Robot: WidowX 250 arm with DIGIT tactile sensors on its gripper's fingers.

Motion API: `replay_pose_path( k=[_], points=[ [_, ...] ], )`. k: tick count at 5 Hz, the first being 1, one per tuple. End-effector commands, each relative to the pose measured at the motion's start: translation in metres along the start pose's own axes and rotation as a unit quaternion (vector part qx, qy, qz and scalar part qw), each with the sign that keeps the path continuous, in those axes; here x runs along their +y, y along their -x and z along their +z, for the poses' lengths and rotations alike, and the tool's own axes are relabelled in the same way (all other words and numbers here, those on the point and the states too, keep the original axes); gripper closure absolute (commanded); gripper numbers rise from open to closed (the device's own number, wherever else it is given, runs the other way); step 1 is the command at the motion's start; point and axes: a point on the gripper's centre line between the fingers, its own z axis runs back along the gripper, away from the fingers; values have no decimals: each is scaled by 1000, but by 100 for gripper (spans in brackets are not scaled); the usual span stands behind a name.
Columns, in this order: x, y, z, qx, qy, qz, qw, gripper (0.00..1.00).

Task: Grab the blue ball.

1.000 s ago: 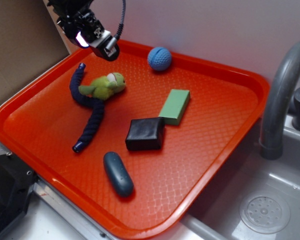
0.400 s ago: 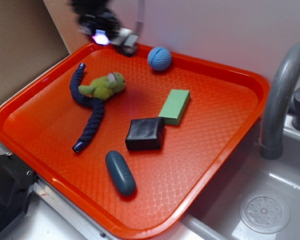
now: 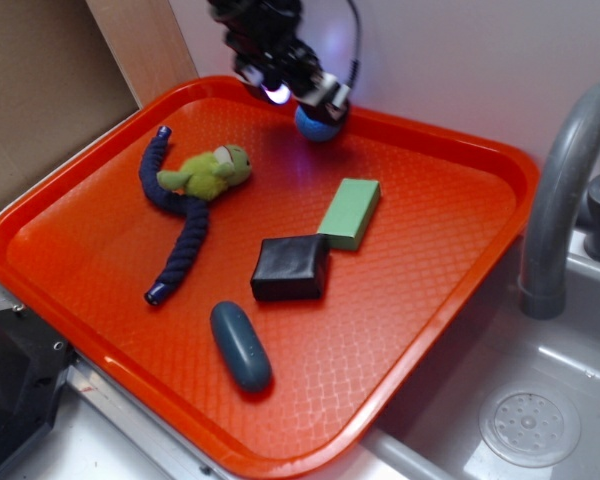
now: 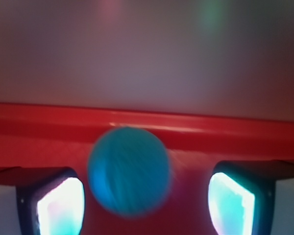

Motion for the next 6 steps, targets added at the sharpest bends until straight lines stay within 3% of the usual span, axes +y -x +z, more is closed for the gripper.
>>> replay_pose_path(
  k=[1, 2, 3, 4, 5, 6],
  points=[
    [-16, -20, -6, -10, 14, -24, 1000, 100],
    [-16, -9, 21, -12, -2, -27, 1000, 100],
    [-8, 13, 75, 14, -24, -23, 999, 100],
    [-1, 36, 138, 78, -17, 9, 997, 100],
    [-4, 47, 194, 72, -46, 88, 992, 100],
    [-6, 56, 225, 65, -22, 69, 995, 100]
  ],
)
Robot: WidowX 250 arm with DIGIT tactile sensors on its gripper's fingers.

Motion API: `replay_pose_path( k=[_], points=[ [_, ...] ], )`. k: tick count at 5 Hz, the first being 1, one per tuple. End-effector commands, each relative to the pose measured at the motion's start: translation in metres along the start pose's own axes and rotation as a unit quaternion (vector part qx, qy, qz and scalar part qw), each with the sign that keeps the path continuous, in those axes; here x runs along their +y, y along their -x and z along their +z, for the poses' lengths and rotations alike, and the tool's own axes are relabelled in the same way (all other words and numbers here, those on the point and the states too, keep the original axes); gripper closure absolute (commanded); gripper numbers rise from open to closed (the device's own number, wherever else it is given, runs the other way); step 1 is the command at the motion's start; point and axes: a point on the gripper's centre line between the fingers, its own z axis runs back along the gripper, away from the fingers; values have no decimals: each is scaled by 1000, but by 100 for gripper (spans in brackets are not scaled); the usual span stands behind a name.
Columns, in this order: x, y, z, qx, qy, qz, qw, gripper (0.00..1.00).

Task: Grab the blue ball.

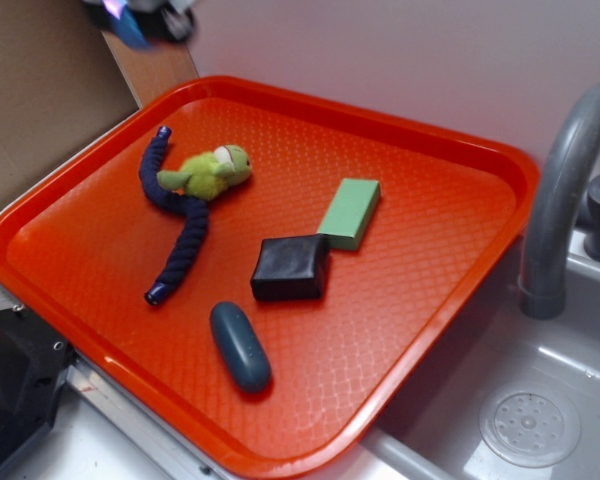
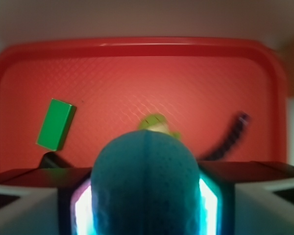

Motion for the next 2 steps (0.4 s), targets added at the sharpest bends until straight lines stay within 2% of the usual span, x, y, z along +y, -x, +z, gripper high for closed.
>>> replay_pose_path(
  k=[1, 2],
  points=[
    [-3, 1, 42, -37, 14, -20, 999, 100],
    [-8, 16, 36, -35, -22, -3, 999, 100]
  ],
)
